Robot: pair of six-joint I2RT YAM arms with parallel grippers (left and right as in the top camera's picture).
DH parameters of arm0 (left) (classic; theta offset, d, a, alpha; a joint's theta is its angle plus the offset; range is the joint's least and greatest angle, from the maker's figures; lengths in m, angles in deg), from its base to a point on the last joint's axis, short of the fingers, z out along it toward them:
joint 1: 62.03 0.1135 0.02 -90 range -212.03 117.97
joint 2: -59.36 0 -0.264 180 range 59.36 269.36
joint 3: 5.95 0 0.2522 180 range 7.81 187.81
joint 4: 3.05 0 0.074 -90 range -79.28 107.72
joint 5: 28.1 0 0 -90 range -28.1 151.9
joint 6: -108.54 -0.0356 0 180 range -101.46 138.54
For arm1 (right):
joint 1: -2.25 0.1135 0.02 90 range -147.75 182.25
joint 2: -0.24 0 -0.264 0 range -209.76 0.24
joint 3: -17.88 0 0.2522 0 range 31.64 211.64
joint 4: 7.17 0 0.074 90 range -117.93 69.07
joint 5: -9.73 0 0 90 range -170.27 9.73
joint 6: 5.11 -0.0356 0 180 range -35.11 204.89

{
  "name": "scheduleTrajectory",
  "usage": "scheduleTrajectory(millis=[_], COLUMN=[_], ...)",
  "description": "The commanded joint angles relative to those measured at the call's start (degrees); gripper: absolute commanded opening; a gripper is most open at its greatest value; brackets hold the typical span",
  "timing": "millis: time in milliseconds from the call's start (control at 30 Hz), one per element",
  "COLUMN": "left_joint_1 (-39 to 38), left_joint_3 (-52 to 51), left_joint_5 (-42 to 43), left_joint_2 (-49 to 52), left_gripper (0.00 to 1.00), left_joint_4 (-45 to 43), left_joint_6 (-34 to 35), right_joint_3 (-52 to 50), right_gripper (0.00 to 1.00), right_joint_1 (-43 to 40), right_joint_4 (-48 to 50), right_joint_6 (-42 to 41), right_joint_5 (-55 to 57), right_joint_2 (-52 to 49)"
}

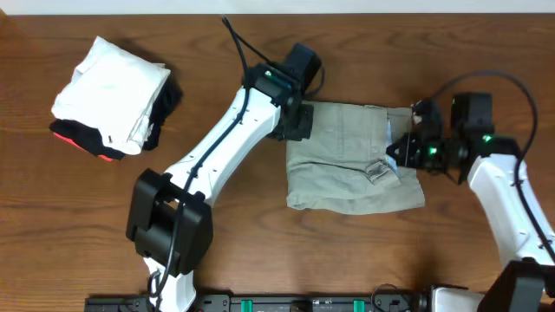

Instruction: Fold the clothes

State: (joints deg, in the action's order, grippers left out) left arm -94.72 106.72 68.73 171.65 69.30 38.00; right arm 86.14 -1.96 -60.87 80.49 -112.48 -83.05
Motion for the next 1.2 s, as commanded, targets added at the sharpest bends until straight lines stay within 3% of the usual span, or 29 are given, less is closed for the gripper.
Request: scheduleTrajectory(millis=[0,167,433,700,900,967,1167], left_joint_1=[0.1,-0.5,-3.9,-6.0,-6.0,-6.0,-6.0], left_joint_3=[-2.4,-7.3,-12.4,-13.7,-13.7,-13.7,-13.7], left_joint_5=[3.3,7.6,7.6,7.5,7.5,7.5,7.5], left_joint_2=[0.1,0.1,0.1,0.2,0.2,0.2,0.0], left_gripper=[0.23,0.23,0.23,0.23,0.23,0.22,0.19], left_joint_4=[-1.6,-7.1,-9.5,-10.5,-9.8,-9.4,-9.0], left_joint_6=[-0.8,-0.8,-0.8,-0.8,-1.7,-1.8,-1.8], right_joint_3=[-5.2,-12.3,-18.7,-22.5,-22.5,-22.5,-17.6], right_gripper=[0.01,0.01,0.01,0.01,0.03,0.01,0.01], right_joint_1=[0.2,0.2,0.2,0.1,0.1,0.1,0.1], right_joint_4=[4.5,11.5,10.7,6.3,5.6,5.4,3.4], right_joint_6=[2.1,2.1,1.1,-13.1,-15.3,-15.3,-9.2], right_joint_5=[-4.6,-4.5,-4.1,12.1,15.7,13.6,-10.6], right_joint_2=[-0.3,-0.3,-0.3,-0.3,-0.3,-0.3,1.1])
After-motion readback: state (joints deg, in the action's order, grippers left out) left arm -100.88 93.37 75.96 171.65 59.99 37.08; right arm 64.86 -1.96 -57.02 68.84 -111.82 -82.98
